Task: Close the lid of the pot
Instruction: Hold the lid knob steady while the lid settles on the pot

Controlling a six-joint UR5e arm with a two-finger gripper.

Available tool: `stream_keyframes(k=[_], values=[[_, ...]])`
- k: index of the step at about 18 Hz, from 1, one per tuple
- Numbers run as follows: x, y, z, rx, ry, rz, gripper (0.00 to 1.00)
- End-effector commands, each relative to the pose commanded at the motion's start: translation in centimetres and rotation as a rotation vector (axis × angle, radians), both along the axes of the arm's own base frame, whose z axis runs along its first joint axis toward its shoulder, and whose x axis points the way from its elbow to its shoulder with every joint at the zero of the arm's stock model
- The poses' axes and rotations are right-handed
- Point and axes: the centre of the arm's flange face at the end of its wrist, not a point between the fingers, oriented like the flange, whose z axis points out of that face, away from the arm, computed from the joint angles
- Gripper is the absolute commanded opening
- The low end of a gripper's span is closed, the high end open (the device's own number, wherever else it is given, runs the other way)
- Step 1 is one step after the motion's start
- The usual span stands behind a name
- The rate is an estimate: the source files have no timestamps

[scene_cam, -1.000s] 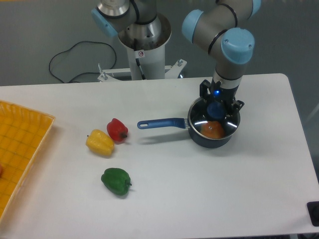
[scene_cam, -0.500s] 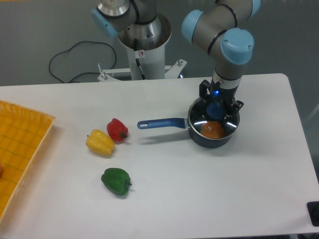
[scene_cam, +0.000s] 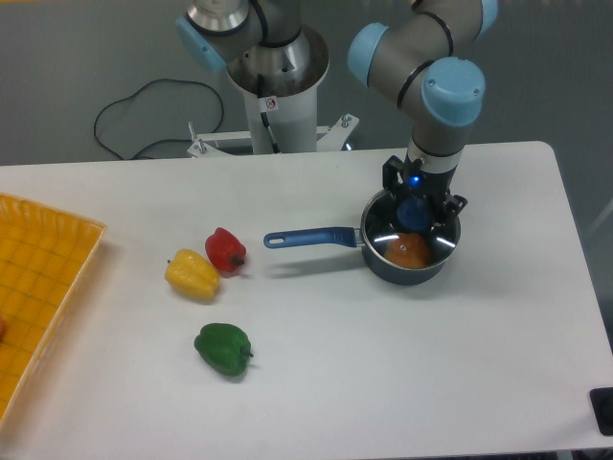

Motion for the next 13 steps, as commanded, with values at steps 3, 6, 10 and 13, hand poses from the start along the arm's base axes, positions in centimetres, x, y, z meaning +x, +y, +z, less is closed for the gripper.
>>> stream_keyframes(k=[3,6,10,13], values=[[-0.14,-0.3,-0.08,-0.001,-0.002,-0.012,0.34],[-0.14,-0.3,-0.08,-0.001,-0.002,-0.012,0.35],[-0.06,-0.24,-0.14,-0.001,-0.002,-0.012,0.35],[-0.06,-0.15,-0.07,-0.001,-0.001,-0.014,0.38]])
